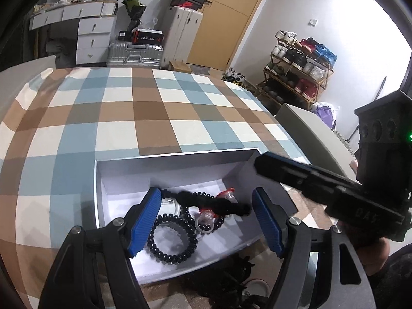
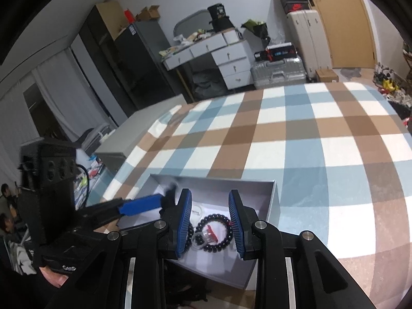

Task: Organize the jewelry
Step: 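Lift both tools out of the box back toward the pile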

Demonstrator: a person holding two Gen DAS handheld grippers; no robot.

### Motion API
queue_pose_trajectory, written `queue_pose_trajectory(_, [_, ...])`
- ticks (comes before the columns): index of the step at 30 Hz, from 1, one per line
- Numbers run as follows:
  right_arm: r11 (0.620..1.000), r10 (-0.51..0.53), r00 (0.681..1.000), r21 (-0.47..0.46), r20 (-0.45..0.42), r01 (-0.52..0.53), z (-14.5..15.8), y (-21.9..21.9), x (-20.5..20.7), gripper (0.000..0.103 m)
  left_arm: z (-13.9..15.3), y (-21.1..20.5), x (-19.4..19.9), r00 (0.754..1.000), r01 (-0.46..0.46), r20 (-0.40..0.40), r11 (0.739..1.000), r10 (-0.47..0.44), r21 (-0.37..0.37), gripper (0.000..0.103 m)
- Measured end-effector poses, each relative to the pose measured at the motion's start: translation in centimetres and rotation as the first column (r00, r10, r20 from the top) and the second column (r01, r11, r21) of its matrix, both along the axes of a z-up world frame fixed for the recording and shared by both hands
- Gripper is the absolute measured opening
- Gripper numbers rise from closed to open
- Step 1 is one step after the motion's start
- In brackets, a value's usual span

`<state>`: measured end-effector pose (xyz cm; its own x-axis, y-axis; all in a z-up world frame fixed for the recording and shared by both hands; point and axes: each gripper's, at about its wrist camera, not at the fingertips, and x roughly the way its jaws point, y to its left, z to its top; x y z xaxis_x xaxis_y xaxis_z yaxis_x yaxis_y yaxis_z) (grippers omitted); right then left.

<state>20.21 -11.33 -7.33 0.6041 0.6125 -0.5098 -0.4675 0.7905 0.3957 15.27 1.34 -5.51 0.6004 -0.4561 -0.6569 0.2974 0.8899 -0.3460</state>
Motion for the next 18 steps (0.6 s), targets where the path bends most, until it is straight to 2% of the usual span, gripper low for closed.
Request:
queue_pose_trajectory(1, [1.0,-0.003,1.0,0.005,0.009,0.003,0.2,-0.1,-0.2,0.03,0.1,0.0,-0.2,1.0,-0.001,-0.001,1.0,0.001,0.003,0.079])
queue_pose_trajectory(2, [1.0,-0.008,1.0,0.009,0.019,0.007,0.5,-0.3,-0.4,0.031,0.3,0.0,-0.4,1.0,-0.006,0.003,1.0,0.005,0.009,0.082])
queue_pose_trajectory(9, [0.999,-0.032,0.998,0.022,0.049,0.031,1.9,-1.0,-2.3,0.045,1.2,0.7,-2.0,0.997,-0.063,0.048,0.997,0.061,0.044,0.082])
queue_pose_trajectory(11, [0.999,-0.043,0.997,0.021,0.059,0.042,2.2,-1.2,-2.9,0.059,1.4,0.8,-2.7,0.995,-0.082,0.06,0.995,0.079,0.061,0.082])
queue_pose_trajectory(13, [0.998,-0.057,0.995,0.022,0.077,0.056,2.5,-1.4,-3.6,0.066,1.5,0.9,-3.0,0.994,-0.096,0.067,0.993,0.091,0.073,0.082])
queue_pose_trajectory(18, [0.997,-0.072,0.992,0.027,0.102,0.07,2.9,-1.9,-5.3,0.071,1.9,0.9,-4.1,0.988,-0.133,0.095,0.986,0.123,0.102,0.082])
